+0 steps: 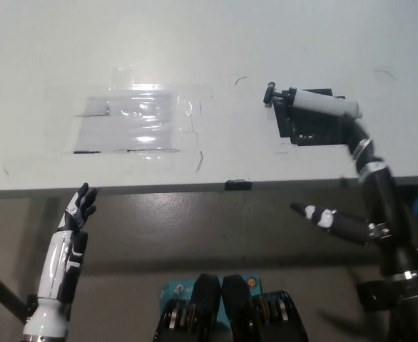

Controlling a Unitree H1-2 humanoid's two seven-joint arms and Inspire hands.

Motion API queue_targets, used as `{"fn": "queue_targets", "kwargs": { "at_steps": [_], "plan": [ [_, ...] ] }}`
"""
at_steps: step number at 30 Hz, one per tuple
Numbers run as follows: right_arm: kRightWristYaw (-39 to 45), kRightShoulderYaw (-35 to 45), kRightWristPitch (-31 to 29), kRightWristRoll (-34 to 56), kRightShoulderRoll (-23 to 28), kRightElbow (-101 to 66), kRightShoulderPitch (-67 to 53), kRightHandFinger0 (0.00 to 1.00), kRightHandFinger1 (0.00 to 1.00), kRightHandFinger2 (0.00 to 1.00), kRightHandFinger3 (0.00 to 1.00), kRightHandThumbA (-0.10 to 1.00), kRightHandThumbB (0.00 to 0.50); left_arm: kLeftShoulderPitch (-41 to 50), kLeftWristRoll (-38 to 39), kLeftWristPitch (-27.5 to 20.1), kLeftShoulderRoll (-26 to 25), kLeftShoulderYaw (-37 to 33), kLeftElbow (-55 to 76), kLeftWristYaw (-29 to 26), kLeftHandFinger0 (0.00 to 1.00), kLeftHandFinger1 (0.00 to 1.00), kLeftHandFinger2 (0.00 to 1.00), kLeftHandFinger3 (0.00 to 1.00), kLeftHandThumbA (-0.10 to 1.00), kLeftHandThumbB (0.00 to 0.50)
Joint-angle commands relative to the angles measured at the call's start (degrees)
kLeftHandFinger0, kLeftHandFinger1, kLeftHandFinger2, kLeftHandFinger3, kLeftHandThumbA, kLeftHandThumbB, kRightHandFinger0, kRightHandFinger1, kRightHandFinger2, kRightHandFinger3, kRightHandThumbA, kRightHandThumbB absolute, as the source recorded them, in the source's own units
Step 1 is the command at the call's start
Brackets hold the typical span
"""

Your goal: The robot uses right hand to pick up a small white air pumper and uses its left hand to compress it, and then puts it on the desk

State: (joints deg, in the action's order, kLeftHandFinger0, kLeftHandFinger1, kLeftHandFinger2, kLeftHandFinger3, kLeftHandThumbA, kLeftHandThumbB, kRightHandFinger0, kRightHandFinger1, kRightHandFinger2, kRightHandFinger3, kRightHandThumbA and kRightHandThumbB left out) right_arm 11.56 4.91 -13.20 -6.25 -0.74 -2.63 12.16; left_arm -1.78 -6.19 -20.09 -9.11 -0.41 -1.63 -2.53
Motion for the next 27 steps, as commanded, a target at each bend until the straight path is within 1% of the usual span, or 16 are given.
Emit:
{"fn": "queue_targets", "kwargs": {
  "at_steps": [1, 2, 3, 5, 6, 7, 8, 9, 11, 15, 16, 18, 21, 23, 26, 27],
  "plan": [
    [-3.2, -0.9, -7.8, 1.3, -0.6, 6.6, 0.5, 1.00, 1.00, 1.00, 1.00, 1.00, 0.155, -1.4, 0.9, -0.3, -1.3, 0.6, 0.1, 1.3, 1.00, 1.00, 1.00, 1.00, 1.00, 0.258],
    [-3.5, -0.8, -7.9, 1.3, -0.6, 8.1, 0.6, 1.00, 1.00, 1.00, 1.00, 1.00, 0.180, -1.6, 0.8, -0.4, -1.3, 0.6, -0.2, 1.4, 1.00, 1.00, 1.00, 1.00, 1.00, 0.251],
    [-2.7, -0.8, -8.5, 3.3, -0.7, 11.2, 0.9, 1.00, 1.00, 1.00, 1.00, 1.00, 0.179, -1.7, 0.9, -0.5, -1.2, 0.6, -0.3, 1.5, 1.00, 1.00, 1.00, 1.00, 1.00, 0.248],
    [-2.5, -0.9, -10.2, 4.0, -0.7, 14.2, 1.3, 1.00, 1.00, 1.00, 1.00, 1.00, 0.131, -1.8, 0.7, -0.6, -1.2, 0.7, -0.5, 1.4, 1.00, 1.00, 1.00, 1.00, 1.00, 0.238],
    [-2.3, -1.1, -11.5, 4.2, -0.6, 16.4, 1.8, 1.00, 1.00, 1.00, 1.00, 0.96, 0.142, -1.8, 1.0, -0.4, -1.3, 0.8, -0.5, 1.5, 1.00, 1.00, 1.00, 1.00, 1.00, 0.237],
    [-2.3, -1.2, -11.9, 4.3, -0.6, 16.9, 1.9, 1.00, 1.00, 1.00, 1.00, 0.95, 0.139, -1.7, 1.0, -0.4, -1.3, 0.9, -0.4, 1.5, 1.00, 1.00, 1.00, 1.00, 1.00, 0.237],
    [-2.8, -1.4, -13.1, 3.5, -0.6, 18.2, 1.6, 1.00, 1.00, 1.00, 1.00, 0.98, 0.190, -1.6, 1.3, -0.4, -1.2, 0.9, -0.5, 1.7, 1.00, 1.00, 1.00, 1.00, 1.00, 0.238],
    [-3.1, -1.6, -13.7, 3.1, -0.6, 18.8, 1.2, 1.00, 1.00, 1.00, 1.00, 0.99, 0.193, -1.5, 1.5, -0.4, -1.2, 0.9, -0.5, 1.9, 1.00, 1.00, 1.00, 1.00, 1.00, 0.239],
    [-3.4, -1.8, -13.7, 3.1, -0.7, 19.2, 0.7, 1.00, 1.00, 1.00, 1.00, 1.00, 0.239, -1.4, 1.0, -0.3, -1.3, 0.9, -0.6, 2.0, 1.00, 1.00, 1.00, 1.00, 1.00, 0.240],
    [-3.1, -2.3, -13.7, 3.8, -0.6, 20.0, -0.6, 1.00, 1.00, 1.00, 1.00, 0.98, 0.215, -1.5, 1.1, 0.2, -1.5, 1.1, -1.2, 2.2, 1.00, 1.00, 1.00, 1.00, 1.00, 0.239],
    [-3.3, -2.4, -13.5, 3.5, -0.5, 19.9, -1.1, 1.00, 1.00, 1.00, 1.00, 0.97, 0.199, -1.6, 1.1, 0.3, -1.6, 1.1, -1.4, 2.2, 1.00, 1.00, 1.00, 1.00, 1.00, 0.235],
    [-3.5, -2.4, -12.9, 3.9, -0.4, 19.3, -1.8, 1.00, 1.00, 1.00, 1.00, 0.96, 0.207, -2.0, 1.5, 0.6, -1.8, 1.0, -2.0, 2.5, 1.00, 1.00, 1.00, 1.00, 1.00, 0.232],
    [-3.1, -2.6, -13.1, 4.8, 0.0, 19.2, -1.9, 1.00, 1.00, 1.00, 1.00, 0.94, 0.173, -2.3, 1.6, 0.5, -1.9, 1.2, -2.3, 2.5, 1.00, 1.00, 1.00, 1.00, 1.00, 0.216],
    [-3.5, -2.6, -13.0, 4.7, -0.1, 19.2, -2.0, 1.00, 1.00, 1.00, 1.00, 0.94, 0.178, -2.5, 1.6, 0.2, -1.9, 1.3, -2.7, 2.5, 1.00, 1.00, 1.00, 1.00, 1.00, 0.193],
    [-3.9, -3.1, -12.7, 3.8, 0.0, 19.1, -1.7, 1.00, 1.00, 1.00, 1.00, 0.94, 0.186, -2.6, 2.2, 0.8, -2.2, 1.6, -2.7, 3.1, 1.00, 1.00, 1.00, 1.00, 1.00, 0.190],
    [-3.8, -3.1, -12.6, 4.0, 0.1, 19.1, -1.7, 1.00, 1.00, 1.00, 1.00, 0.94, 0.176, -2.6, 2.3, 1.4, -2.4, 1.6, -2.7, 3.4, 1.00, 1.00, 1.00, 1.00, 1.00, 0.197]
  ]
}}
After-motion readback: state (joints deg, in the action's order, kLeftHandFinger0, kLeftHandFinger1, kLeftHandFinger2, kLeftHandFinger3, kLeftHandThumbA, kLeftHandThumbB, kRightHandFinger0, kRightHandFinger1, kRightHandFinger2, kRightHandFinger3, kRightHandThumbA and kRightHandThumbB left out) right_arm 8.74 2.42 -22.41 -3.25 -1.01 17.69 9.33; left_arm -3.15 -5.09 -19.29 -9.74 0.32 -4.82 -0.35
